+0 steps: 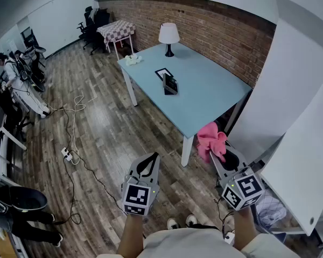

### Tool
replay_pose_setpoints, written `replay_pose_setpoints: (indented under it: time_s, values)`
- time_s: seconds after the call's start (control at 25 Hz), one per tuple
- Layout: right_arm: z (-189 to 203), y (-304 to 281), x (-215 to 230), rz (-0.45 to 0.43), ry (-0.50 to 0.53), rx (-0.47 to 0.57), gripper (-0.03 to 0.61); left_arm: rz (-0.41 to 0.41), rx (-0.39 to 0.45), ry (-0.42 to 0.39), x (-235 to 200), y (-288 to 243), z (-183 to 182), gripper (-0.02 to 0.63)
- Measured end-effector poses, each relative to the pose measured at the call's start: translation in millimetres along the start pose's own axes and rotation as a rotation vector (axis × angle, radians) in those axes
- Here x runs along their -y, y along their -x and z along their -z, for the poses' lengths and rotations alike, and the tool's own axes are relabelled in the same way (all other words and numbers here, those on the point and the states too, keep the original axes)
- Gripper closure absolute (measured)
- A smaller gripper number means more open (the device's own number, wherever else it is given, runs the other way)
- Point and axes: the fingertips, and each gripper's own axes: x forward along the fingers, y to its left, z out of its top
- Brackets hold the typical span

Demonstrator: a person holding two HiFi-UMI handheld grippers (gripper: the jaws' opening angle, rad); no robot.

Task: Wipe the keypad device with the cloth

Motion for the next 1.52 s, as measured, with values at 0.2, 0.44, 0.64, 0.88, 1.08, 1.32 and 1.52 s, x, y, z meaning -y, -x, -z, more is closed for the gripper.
replay_pose_setpoints:
  time_s: [0.2, 0.44, 0.64, 0.88, 1.08, 1.32, 1.52]
  values:
    - [-3, 5, 1, -0.004, 0.016, -0.006, 0.465, -0.004, 0.001, -0.008, 6, 1, -4, 0.581]
    - [-9, 13, 1, 0.029, -0.004, 0.008, 0.465, 0.012, 0.018, 0.001, 6, 5, -4, 0.581]
    - [-15, 15, -5, 0.046, 0.003, 0.022, 0.462, 0.029, 0.029, 0.013, 1, 10, -5, 0.581]
    - [-9, -3, -4, 0.042, -0.011, 0.01, 0.462, 0.036, 0.028, 0.014, -8, -2, 0, 0.581]
    - [-9, -24, 1, 0.038, 0.01, 0.011, 0.462, 0.029, 0.013, 0.025, -25, -16, 10, 0.581]
    - [2, -66, 43, 0.026, -0.016, 0.003, 0.462, 0.028, -0.006, 0.017, -38, -69, 16, 0.581]
    - [1, -114, 88, 0.006, -0.014, 0.012, 0.462, 0.0, -0.009, 0.016, -61, -121, 12, 0.581]
